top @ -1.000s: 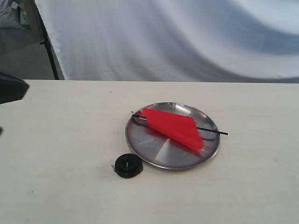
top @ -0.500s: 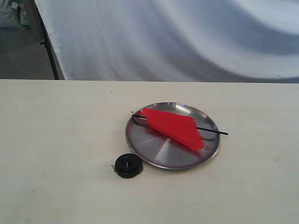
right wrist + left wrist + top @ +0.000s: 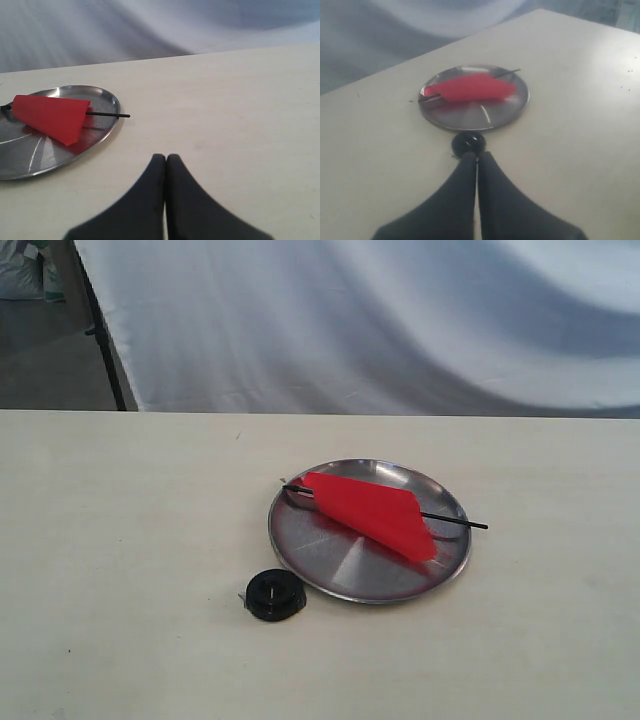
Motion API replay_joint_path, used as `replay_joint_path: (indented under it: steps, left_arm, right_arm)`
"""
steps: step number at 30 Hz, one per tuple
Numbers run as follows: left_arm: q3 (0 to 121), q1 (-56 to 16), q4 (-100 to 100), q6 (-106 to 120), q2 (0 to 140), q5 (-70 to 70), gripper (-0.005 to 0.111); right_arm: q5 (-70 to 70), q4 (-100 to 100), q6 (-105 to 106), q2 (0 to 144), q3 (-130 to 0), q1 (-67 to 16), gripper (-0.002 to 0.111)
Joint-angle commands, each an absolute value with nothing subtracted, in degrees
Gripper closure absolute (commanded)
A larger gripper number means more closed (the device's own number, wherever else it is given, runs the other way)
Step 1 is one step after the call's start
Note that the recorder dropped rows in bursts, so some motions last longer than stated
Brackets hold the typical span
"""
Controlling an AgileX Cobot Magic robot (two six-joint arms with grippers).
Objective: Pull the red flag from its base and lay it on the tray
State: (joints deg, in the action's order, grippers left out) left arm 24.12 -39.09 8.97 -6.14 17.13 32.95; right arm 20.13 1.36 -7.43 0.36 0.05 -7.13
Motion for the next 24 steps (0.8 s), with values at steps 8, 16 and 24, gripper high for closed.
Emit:
replay_joint_path:
  steps: [8, 16, 24]
  left_arm:
    - [20.59, -39.35, 5.95, -4.87, 16.87, 33.23, 0.106]
    - [20.59, -39.35, 5.53, -4.87, 16.87, 33.23, 0.106]
    - [20.59, -39.35, 5.64, -4.87, 16.74, 33.23, 0.106]
  right_arm:
    - [19.88, 1.62, -7.32, 0.00, 0.00, -7.01, 0.109]
    - [19.88, 1.62, -7.32, 0.00, 0.00, -7.01, 0.109]
    - [19.88, 1.62, -7.32, 0.00, 0.00, -7.01, 0.109]
